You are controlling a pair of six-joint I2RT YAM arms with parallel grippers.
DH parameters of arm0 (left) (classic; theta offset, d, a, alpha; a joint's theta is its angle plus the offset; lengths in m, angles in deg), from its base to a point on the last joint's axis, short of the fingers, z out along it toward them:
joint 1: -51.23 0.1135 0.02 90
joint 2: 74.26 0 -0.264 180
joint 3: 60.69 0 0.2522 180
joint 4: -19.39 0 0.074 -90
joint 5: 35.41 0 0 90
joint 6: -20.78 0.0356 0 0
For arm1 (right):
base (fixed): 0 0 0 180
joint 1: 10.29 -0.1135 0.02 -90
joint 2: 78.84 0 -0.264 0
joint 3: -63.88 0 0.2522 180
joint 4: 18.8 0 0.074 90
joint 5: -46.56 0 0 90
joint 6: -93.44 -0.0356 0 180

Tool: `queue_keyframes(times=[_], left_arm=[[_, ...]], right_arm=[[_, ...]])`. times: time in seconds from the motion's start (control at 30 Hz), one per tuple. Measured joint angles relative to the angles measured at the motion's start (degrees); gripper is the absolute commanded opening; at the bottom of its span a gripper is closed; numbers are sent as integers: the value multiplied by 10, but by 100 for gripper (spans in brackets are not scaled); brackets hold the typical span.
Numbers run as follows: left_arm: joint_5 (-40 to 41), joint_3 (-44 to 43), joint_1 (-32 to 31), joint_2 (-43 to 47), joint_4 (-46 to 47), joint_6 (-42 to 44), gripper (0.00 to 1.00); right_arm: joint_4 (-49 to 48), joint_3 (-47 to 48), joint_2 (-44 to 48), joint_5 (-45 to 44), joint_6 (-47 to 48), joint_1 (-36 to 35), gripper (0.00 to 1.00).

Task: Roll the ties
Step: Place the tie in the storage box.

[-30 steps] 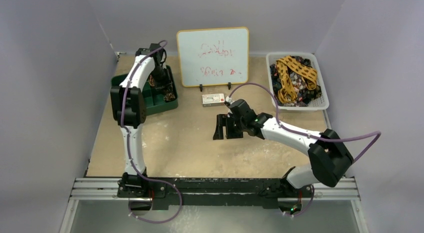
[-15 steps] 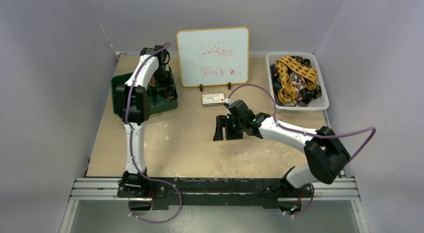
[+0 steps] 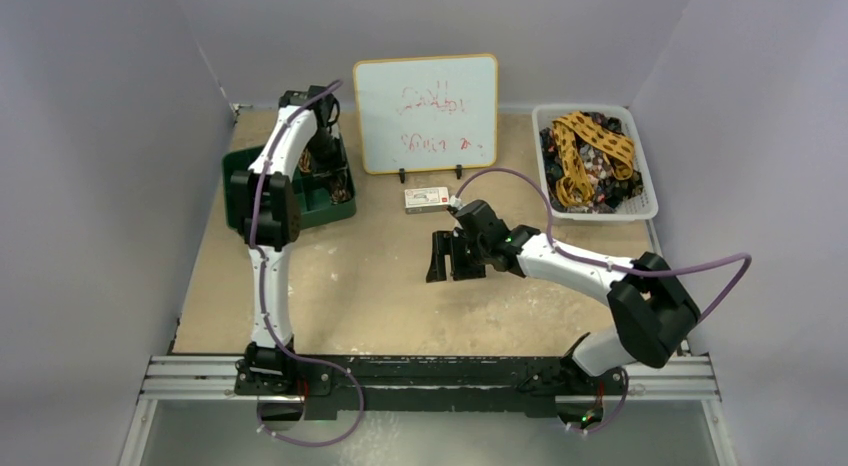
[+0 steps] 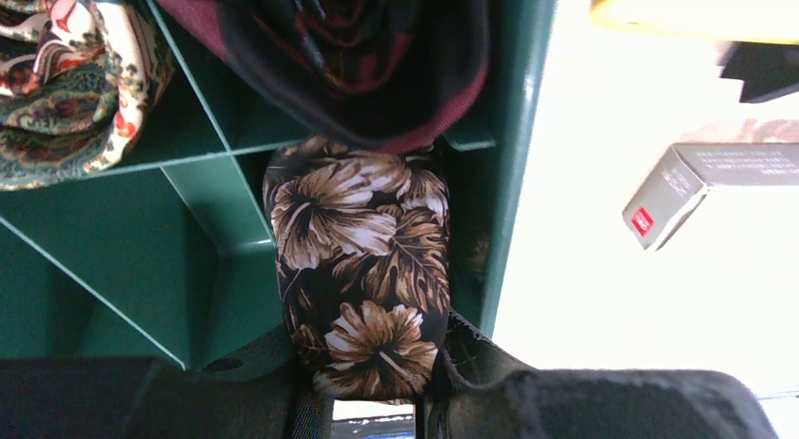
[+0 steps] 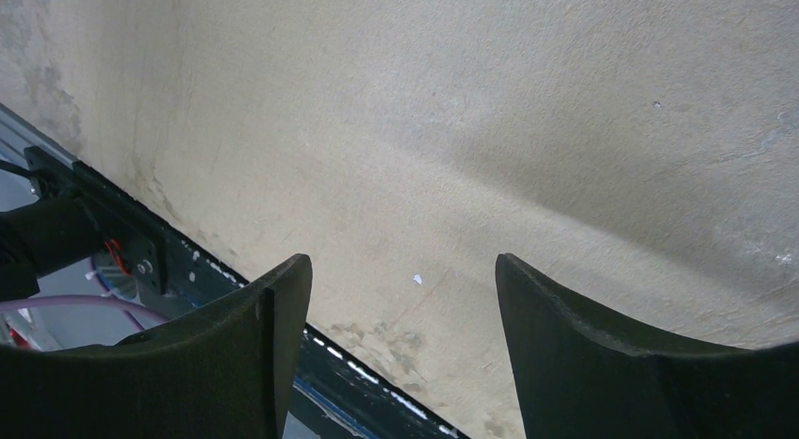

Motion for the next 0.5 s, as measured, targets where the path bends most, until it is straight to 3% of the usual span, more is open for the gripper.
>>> queue_keyframes(times=[0.5], left_arm=[[-30, -44, 0, 0, -55, 46, 0]], right_arm=[[0, 2, -19, 23, 5, 0, 73]])
